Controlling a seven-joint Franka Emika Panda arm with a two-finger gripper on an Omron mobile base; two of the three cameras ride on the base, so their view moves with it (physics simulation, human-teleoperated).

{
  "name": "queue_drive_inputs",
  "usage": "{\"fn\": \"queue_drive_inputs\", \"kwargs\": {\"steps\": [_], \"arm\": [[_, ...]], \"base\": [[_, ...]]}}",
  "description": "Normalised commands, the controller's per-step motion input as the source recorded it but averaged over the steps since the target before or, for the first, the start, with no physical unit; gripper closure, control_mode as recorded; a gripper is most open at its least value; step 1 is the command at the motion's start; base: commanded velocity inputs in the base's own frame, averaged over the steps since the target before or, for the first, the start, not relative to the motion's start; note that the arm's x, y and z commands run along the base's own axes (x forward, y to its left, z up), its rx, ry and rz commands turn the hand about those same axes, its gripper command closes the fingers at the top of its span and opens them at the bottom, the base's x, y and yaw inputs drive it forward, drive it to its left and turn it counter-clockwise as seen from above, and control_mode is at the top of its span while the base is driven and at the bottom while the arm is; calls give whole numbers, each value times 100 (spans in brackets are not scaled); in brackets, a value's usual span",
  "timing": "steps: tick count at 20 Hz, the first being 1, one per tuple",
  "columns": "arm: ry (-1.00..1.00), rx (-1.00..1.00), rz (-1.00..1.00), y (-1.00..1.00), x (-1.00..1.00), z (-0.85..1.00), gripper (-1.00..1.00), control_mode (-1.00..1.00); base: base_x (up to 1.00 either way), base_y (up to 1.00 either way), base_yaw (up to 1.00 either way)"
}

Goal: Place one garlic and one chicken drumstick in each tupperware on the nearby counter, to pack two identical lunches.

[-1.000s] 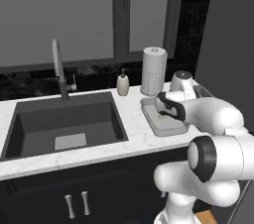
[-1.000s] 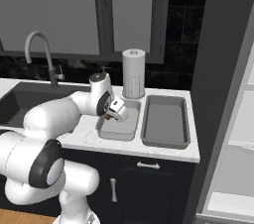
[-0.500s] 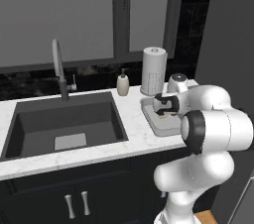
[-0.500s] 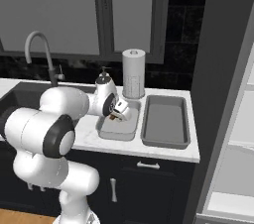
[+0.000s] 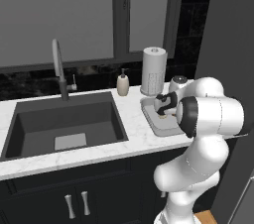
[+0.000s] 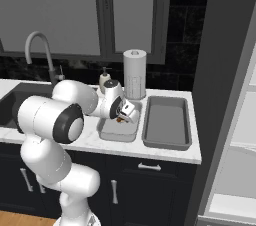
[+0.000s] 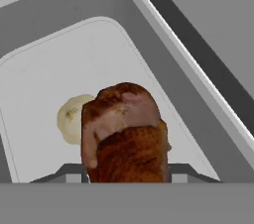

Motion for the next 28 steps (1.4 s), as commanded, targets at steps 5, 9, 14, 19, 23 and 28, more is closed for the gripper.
{"fn": "queue_drive_inputs", "kwargs": {"steps": [5, 9, 14, 19, 23, 28], "arm": [[0, 0, 0, -12, 23, -16, 100, -100], [0, 0, 0, -23, 13, -11, 100, -100], [0, 0, 0, -2, 18, -19, 100, -100], [0, 0, 0, 0, 12, -15, -100, -100], [0, 0, 0, 0, 0, 2, -100, -100], [0, 0, 0, 0, 0, 21, -100, -100]], "base": [[0, 0, 0], [0, 0, 0], [0, 0, 0], [0, 0, 0], [0, 0, 0], [0, 0, 0]]}}
